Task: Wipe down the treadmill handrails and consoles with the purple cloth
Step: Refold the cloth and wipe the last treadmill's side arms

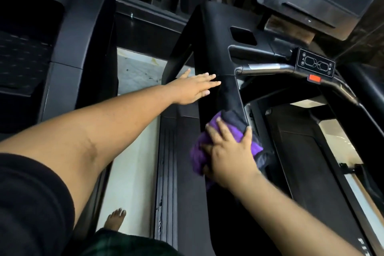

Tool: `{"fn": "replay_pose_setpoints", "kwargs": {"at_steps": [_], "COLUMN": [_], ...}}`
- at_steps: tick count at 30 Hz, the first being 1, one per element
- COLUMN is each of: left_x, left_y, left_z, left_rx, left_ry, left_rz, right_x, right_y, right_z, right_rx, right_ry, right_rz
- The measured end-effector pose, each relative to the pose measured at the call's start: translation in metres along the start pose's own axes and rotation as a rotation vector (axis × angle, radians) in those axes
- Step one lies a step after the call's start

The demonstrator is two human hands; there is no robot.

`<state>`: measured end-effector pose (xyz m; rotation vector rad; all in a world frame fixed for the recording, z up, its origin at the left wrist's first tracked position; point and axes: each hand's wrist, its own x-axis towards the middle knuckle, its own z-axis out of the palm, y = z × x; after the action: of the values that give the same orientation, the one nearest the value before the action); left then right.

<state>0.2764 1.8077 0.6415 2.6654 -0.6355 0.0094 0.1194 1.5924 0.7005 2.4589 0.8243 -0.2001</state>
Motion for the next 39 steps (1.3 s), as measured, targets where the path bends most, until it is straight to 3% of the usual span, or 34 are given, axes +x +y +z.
{"fn": "replay_pose_setpoints", "kwargs": {"at_steps": [4,11,17,21,26,32,36,39], "left_x": [0.013,0.035,0.083,0.104,0.106,0.12,0.12,0.124], "left_y": [0.002,-0.024,-0.044,-0.06,-0.078,-0.078,-0.093,-0.11], "left_z": [-0.013,-0.02,-0.035,-0.044,-0.037,-0.059,-0.059,-0.057], "left_rx": [0.011,0.003,-0.002,0.008,-0.074,-0.313,-0.228,-0.123], "left_ry": [0.019,-0.009,0.024,0.028,0.05,0.126,0.11,0.047], "left_rz": [-0.025,-0.044,-0.065,-0.032,0.043,-0.003,-0.004,-0.008], "right_x": [0.062,0.01,0.136,0.15,0.091,0.207,0.199,0.155], "right_y": [0.035,0.023,0.071,0.076,0.054,0.062,0.04,0.047], "right_z": [-0.023,-0.006,-0.029,-0.031,-0.004,-0.04,-0.033,-0.019], "right_rx": [0.283,0.258,0.446,0.356,0.208,0.039,-0.146,-0.009], "right_ry": [0.008,-0.021,0.046,0.027,0.182,0.016,-0.047,0.069], "right_rz": [0.25,0.274,0.333,0.317,0.217,0.247,0.102,0.069]}}
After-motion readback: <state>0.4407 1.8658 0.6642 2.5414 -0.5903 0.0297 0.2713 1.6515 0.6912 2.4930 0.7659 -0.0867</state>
